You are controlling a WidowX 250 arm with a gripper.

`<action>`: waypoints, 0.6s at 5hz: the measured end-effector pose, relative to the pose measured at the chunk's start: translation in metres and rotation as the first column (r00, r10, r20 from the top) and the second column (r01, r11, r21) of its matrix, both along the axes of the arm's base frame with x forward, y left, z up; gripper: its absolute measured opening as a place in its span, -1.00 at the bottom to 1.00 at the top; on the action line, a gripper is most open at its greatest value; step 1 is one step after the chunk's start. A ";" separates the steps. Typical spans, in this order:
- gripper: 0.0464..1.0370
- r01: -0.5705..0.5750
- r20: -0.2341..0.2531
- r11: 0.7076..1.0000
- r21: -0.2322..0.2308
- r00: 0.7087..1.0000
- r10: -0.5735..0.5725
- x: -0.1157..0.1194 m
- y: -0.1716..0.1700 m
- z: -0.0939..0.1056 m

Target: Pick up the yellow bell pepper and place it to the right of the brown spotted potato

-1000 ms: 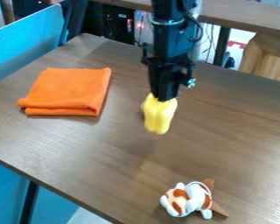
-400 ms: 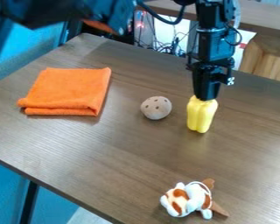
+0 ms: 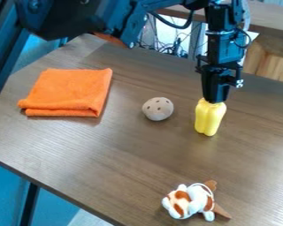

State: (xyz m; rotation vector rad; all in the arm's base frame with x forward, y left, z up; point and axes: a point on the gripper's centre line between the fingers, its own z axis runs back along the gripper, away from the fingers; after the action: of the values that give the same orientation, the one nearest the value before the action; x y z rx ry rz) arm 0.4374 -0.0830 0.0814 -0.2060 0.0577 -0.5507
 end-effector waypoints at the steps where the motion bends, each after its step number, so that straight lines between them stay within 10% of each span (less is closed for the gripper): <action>1: -0.07 -0.044 0.041 0.985 0.168 0.998 0.038 -0.006 0.005 0.001; 3: 0.95 -0.041 0.024 0.989 0.145 0.999 0.038 -0.018 -0.009 0.005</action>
State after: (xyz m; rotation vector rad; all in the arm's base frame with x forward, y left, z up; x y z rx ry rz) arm 0.4194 -0.0921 0.0864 -0.0585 0.0726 -0.5070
